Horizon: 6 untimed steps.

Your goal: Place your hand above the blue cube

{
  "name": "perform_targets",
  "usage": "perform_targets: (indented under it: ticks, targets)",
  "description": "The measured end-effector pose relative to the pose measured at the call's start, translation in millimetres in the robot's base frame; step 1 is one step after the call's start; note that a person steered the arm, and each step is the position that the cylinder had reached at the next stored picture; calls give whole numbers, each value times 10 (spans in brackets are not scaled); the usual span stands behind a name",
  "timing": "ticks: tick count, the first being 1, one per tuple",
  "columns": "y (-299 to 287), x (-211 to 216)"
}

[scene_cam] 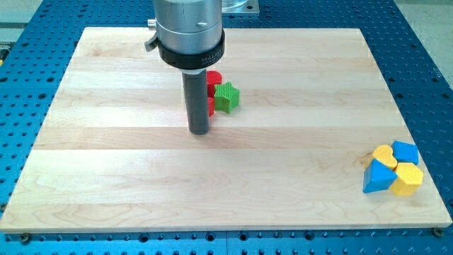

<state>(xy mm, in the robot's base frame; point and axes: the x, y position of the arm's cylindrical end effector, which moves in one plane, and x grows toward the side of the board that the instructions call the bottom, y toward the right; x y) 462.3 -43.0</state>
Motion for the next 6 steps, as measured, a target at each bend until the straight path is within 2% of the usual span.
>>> perform_targets:
  ticks: [1, 2, 6]
  targets:
    - [80, 81]
    - [581, 302]
    - [2988, 166]
